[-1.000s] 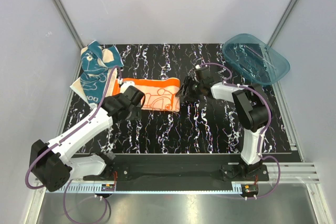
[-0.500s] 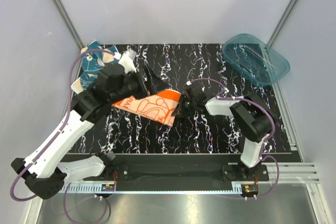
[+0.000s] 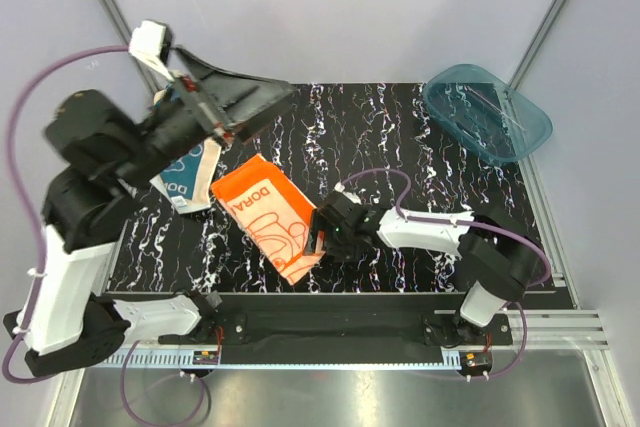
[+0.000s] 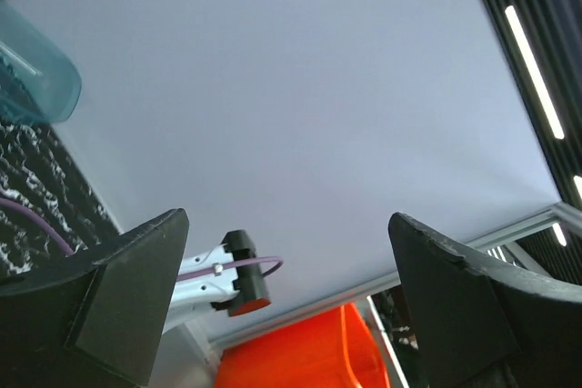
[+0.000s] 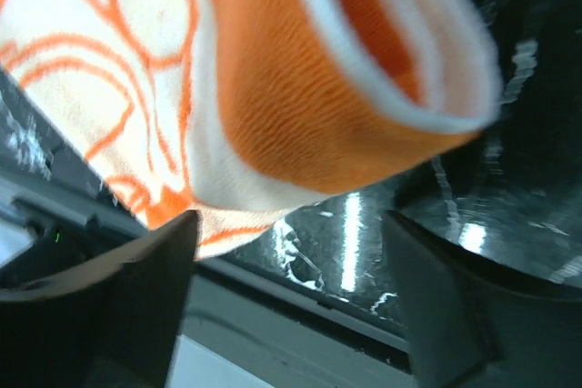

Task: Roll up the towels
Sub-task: Fold the towel

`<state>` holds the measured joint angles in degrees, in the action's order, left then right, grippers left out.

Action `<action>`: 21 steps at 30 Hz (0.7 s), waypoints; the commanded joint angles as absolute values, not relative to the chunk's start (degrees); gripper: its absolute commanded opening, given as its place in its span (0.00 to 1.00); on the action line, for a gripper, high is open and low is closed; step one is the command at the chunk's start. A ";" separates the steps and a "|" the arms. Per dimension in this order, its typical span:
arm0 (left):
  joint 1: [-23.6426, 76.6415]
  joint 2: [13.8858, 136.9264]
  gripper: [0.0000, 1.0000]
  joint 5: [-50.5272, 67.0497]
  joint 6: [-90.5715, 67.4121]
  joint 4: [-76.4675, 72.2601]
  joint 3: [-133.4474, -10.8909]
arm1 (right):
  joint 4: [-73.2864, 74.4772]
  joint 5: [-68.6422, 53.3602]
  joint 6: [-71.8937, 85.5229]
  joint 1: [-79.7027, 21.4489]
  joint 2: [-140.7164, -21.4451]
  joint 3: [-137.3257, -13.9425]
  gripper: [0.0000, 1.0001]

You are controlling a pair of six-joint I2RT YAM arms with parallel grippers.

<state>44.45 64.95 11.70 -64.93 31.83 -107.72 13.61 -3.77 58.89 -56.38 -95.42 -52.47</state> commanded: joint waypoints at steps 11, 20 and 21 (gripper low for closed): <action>44.56 63.28 0.99 0.44 -59.41 39.99 -116.72 | 31.12 12.14 51.86 -50.72 -90.09 -61.01 1.00; 44.56 63.28 0.99 2.81 -60.64 38.50 -112.94 | 23.29 6.50 47.90 -45.26 -97.02 -59.32 1.00; 44.56 63.46 0.99 3.25 -60.91 38.41 -112.50 | 23.20 6.24 47.90 -45.26 -97.64 -59.59 1.00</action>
<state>44.45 63.35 2.26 -60.90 40.62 -113.36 25.58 7.38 50.13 -45.21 -95.42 -57.34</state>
